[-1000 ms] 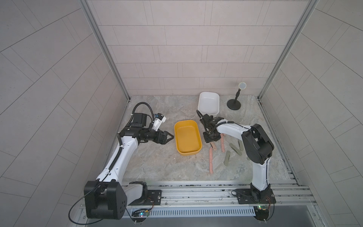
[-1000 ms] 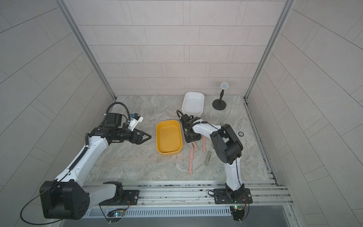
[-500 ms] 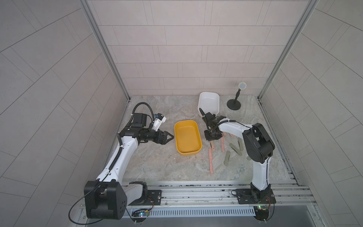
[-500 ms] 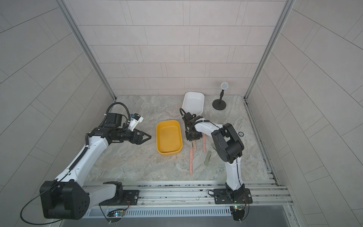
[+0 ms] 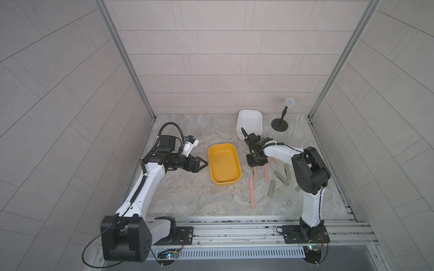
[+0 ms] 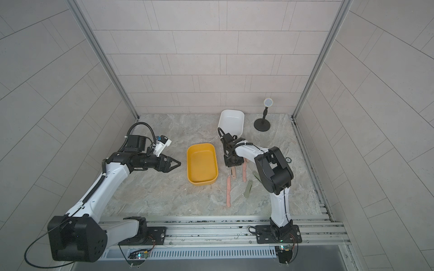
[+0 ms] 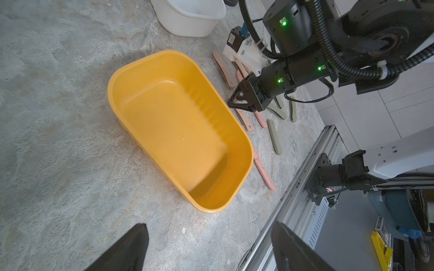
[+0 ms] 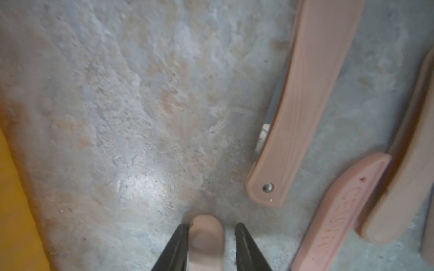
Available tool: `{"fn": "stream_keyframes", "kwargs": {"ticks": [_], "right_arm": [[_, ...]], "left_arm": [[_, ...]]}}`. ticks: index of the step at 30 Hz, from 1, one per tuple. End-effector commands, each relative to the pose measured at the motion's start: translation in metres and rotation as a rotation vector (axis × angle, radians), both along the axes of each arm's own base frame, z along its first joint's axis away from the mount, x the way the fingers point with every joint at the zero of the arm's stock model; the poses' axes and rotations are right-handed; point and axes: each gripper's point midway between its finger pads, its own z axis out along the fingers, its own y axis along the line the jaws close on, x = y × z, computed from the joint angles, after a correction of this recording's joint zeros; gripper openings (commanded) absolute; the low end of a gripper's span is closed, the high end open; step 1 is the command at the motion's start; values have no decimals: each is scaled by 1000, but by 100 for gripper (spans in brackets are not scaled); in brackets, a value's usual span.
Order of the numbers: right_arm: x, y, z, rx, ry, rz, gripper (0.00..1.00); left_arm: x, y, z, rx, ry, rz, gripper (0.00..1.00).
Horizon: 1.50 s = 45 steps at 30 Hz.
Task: Place the fruit knives into the storage box by color
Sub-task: Pick up the fruit knife from the center of the board.
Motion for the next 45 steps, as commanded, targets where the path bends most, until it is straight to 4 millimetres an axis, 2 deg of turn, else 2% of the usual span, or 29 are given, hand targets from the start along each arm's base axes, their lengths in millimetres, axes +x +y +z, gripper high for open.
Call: {"fn": "stream_keyframes", "kwargs": {"ticks": [1,14,21,45], "right_arm": [[-12,-9,-10,-25,24,-6,38],[-21,-7,-20,11,35,-12,36],[-25,-9,-19,9,37,-14,27],[-4,-5,34,0,-37,18,25]], "left_arm": [[-4,0,-2,5,-3,-14,88],[-3,1,-3,10,-4,-9,88],[-2,1,-3,12,-3,-8,88],[-3,1,-3,17,-2,-5,88]]}}
